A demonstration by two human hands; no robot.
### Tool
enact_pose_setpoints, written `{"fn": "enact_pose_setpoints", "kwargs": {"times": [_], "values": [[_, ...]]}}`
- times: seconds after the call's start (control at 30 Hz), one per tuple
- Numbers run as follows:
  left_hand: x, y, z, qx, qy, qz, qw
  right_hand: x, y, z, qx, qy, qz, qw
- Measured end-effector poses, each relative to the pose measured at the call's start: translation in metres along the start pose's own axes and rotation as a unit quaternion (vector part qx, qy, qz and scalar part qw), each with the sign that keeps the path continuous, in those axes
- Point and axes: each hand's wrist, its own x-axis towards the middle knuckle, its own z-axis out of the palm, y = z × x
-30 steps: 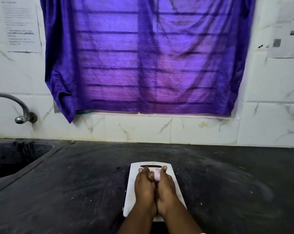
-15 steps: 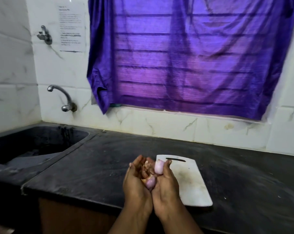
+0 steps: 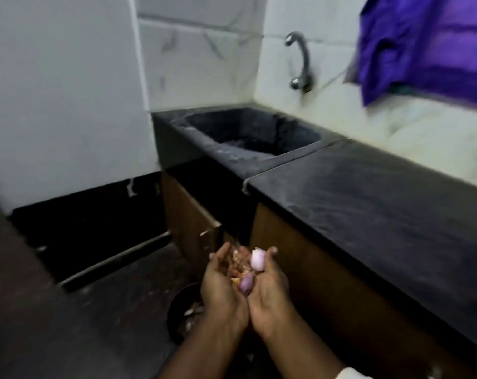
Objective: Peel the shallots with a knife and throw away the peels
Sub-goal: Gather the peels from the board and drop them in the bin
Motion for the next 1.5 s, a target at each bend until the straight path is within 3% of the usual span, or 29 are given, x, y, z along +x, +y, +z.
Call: {"fn": "enact_pose_setpoints", "kwargs": {"times": [0.23,0.37,0.7,0.8,0.9,0.97,1.13,1.2,1.37,1.5], "values": [[0.081,0.018,-0.059,0.019,0.133,-0.031,0.99,0.058,0.071,-0.017,-0.107,0.147,0.096,0.979],[0.134,0.021,-0.096,0.071,0.149,-0.036,0.986,0.079,0.074,-0.021,-0.162,0.134,0.139,0.968],[0.139,0.026,-0.093,0.146,0.13,0.013,0.981,0.069,0.046,-0.017,-0.209,0.099,0.09,0.969],[0.117,0.008,-0.07,0.126,0.067,-0.007,0.99,0.042,0.041,-0.005,-0.219,0.079,0.074,0.97],[0.081,-0.016,-0.034,0.114,-0.05,-0.069,0.99,0.016,0.02,0.0,-0.244,0.087,-0.015,0.966],[0.054,-0.029,-0.009,0.122,-0.106,-0.065,0.985,-0.006,-0.013,0.002,-0.241,0.064,-0.064,0.966],[-0.066,-0.089,0.077,0.215,-0.165,0.171,0.947,-0.103,-0.136,-0.016,-0.288,-0.013,-0.205,0.935],[-0.102,-0.119,0.096,0.246,-0.224,0.2,0.922,-0.148,-0.175,-0.03,-0.319,-0.023,-0.269,0.909],[-0.149,-0.196,0.132,0.258,-0.332,0.098,0.902,-0.232,-0.282,-0.074,-0.325,0.08,-0.399,0.854],[-0.168,-0.255,0.155,0.313,-0.39,-0.025,0.866,-0.242,-0.362,-0.137,-0.348,0.168,-0.413,0.825]]}}
